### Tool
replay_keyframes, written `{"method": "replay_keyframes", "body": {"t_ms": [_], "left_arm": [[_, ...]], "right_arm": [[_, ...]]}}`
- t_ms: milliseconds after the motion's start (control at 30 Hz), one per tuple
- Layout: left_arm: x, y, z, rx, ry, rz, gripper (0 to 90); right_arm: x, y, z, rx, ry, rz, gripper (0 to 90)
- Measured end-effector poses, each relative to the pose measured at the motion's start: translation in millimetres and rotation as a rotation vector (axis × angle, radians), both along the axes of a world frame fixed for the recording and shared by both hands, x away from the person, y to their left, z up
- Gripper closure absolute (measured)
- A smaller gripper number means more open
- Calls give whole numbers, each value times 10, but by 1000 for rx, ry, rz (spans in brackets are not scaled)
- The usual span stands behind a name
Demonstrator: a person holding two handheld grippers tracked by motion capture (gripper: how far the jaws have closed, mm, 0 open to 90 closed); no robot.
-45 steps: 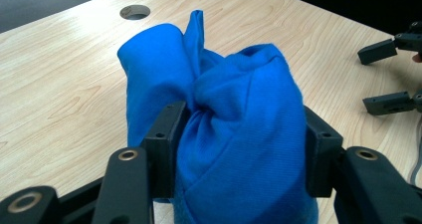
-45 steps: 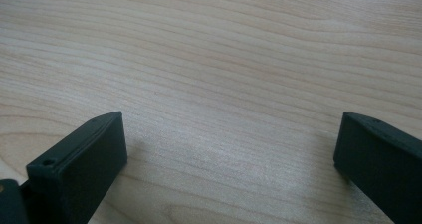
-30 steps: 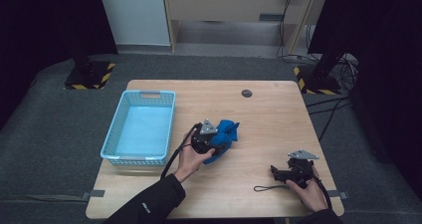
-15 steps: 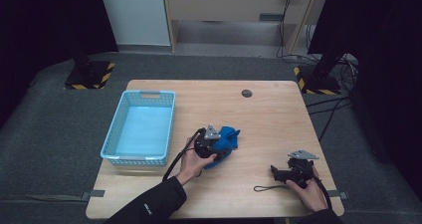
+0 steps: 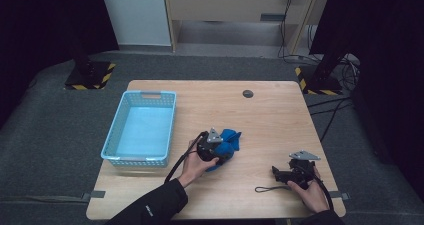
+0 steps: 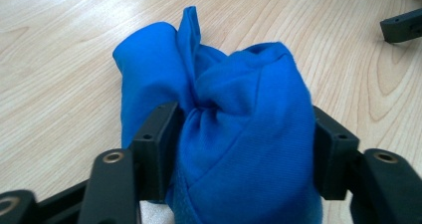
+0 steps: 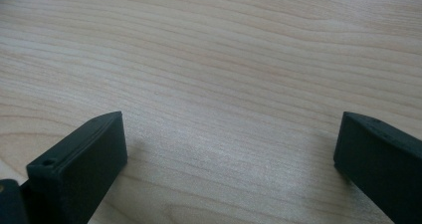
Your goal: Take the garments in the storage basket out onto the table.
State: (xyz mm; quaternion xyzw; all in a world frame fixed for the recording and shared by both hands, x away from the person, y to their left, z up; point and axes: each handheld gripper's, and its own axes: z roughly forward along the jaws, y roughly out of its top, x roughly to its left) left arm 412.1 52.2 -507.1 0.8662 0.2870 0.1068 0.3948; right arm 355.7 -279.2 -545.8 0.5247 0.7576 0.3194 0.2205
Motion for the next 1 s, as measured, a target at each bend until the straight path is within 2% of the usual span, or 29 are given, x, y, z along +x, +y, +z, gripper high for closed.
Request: {"method": "replay_keyframes", "body": {"t_ms": [100,200,367,467,733,833,1000], "left_arm": [[3,14,14,-3,25,-2,304],[13,22,35,0,77,-16,201],[4,46,86,11,109,-24,121],[-1,60,121,20,105,-26,103],[-38,81,248,-19,78,-42,88],[-54,86,265,-23,58,-38,94],[-108,167,312,-63,6,-35,99]], "right_arm": [[-1,1,0,1,2,-2,5],[0,0,0,0,0,0,5],[-1,1,1,1,2,-1,5],[-1,1,0,1,2,-1,5],[-1,1,1,1,2,-1,5],[-2,2,1,2,2,-3,5],[-1,1,1,1,2,-1,5]]}}
